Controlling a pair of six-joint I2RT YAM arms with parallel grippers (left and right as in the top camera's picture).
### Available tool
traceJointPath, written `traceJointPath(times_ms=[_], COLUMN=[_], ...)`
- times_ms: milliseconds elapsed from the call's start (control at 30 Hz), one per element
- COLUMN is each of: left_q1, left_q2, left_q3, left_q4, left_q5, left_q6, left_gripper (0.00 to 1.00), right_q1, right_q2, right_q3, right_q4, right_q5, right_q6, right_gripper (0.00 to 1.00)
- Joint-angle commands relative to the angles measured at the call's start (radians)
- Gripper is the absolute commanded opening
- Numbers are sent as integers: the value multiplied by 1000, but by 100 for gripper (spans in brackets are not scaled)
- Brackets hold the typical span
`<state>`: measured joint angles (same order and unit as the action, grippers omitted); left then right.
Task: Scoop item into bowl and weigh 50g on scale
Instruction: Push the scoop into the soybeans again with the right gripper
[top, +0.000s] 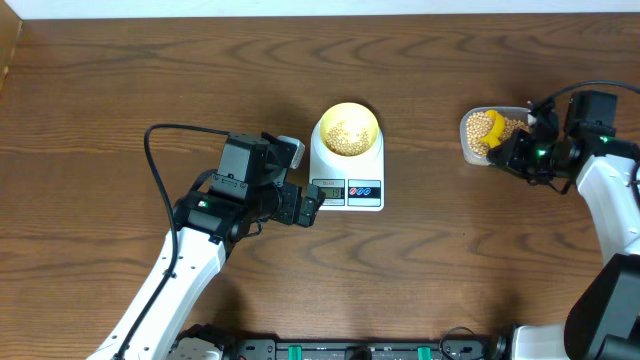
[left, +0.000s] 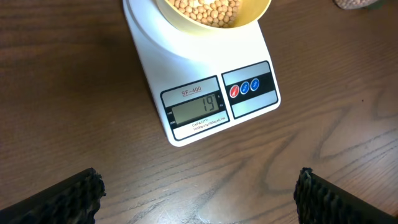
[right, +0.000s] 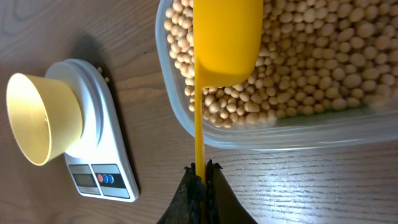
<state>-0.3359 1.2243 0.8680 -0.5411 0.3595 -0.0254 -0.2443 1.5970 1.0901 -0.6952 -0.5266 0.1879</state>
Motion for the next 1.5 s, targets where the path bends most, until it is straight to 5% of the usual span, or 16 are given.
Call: traceJointPath(times_ms=[0,967,1467], left_q1=[-2,-2,-2], left_q2=[4,4,4], left_q3=[2,2,2], left_q4=[1,1,1], left_q5=[-10,-10,-10], left_q6=[3,3,3], left_gripper=[100,100,100], right_q1=[-21,-253,-220], right_q2=[9,9,9], right_q3=[12,12,12], right_q4=[-3,-50,-46], right_q5=[-37,-431,-620], right_q6=[18,44,82], right_gripper=[1,1,1])
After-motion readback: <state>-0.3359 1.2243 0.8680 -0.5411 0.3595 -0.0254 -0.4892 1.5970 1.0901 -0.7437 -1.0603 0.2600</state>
